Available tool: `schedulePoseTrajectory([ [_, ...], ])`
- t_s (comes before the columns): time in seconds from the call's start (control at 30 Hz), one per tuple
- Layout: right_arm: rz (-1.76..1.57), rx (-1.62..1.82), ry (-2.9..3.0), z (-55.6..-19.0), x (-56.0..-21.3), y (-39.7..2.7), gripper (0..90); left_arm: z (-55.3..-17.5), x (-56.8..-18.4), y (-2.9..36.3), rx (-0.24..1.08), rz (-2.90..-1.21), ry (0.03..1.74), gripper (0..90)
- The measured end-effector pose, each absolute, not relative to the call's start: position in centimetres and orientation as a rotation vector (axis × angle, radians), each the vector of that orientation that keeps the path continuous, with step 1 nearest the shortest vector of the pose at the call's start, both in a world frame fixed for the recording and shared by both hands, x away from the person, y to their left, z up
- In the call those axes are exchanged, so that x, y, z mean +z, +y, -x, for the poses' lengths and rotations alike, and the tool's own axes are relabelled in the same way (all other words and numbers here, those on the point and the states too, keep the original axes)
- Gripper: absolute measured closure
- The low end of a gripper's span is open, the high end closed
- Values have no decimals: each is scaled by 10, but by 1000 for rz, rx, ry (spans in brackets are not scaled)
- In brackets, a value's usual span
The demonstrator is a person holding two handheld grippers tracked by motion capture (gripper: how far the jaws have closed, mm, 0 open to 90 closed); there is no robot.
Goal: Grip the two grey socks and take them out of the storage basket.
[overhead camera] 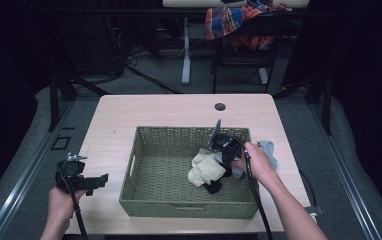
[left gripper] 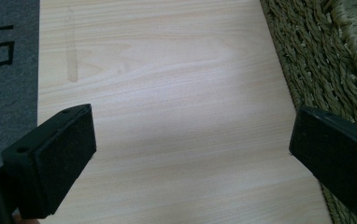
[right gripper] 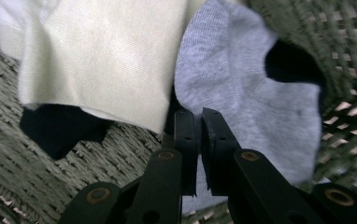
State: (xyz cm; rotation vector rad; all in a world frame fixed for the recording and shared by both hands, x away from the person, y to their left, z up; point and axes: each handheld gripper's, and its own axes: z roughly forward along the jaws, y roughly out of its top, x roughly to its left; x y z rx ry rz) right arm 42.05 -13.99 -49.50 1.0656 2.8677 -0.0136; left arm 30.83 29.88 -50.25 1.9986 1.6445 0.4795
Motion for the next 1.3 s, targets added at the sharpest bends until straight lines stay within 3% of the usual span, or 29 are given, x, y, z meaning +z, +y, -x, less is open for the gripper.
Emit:
schedulePoseTrajectory([
  [0.63, -1079, 287, 2802, -408, -419, -153, 862, -310, -503, 296, 475, -2003, 1643, 7],
  [1.3, -1094, 354, 2771, -416, -358, -175, 862, -309, -503, 297, 472, -2000, 1648, 7],
])
